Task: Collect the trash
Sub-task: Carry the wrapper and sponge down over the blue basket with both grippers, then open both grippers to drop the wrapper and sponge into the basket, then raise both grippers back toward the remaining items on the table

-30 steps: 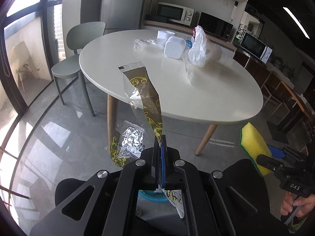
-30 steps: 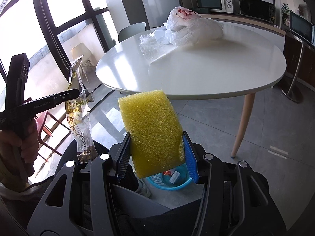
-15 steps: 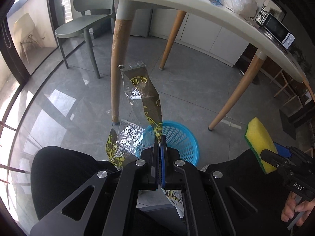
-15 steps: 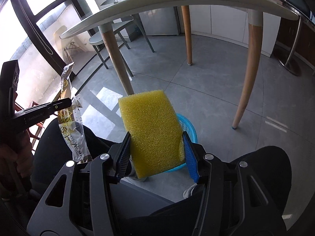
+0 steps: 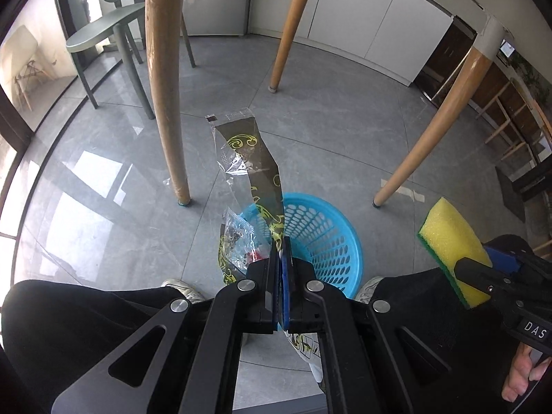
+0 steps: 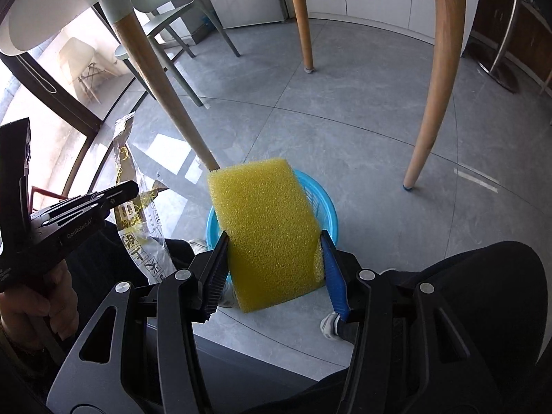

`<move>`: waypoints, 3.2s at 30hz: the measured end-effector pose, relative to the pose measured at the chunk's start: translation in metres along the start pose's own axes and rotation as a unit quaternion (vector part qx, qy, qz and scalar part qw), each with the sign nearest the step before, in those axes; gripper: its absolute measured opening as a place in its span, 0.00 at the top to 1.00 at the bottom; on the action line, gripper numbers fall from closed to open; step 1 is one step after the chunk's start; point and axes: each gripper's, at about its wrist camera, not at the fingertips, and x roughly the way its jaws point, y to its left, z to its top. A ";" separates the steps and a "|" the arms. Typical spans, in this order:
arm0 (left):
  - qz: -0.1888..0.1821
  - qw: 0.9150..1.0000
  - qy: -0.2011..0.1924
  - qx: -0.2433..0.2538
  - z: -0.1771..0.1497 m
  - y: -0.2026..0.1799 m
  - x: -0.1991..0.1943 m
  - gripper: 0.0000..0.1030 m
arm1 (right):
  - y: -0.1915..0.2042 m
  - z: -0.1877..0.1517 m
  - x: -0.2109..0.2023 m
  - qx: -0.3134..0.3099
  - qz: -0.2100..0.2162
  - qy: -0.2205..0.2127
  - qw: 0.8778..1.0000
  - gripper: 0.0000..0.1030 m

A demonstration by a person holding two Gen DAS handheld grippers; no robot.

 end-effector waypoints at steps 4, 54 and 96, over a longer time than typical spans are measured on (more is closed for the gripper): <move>-0.011 1.000 0.026 -0.001 0.005 -0.002 0.024 1.00 | -0.005 0.004 0.031 0.023 0.002 0.030 0.999 0.54; -0.028 0.988 0.149 -0.014 0.020 0.012 0.104 0.70 | -0.021 0.016 0.110 0.045 -0.027 0.097 0.994 0.27; -0.069 0.988 -0.126 0.060 0.018 -0.018 -0.185 0.56 | 0.016 0.015 -0.225 -0.024 -0.006 -0.245 0.969 0.09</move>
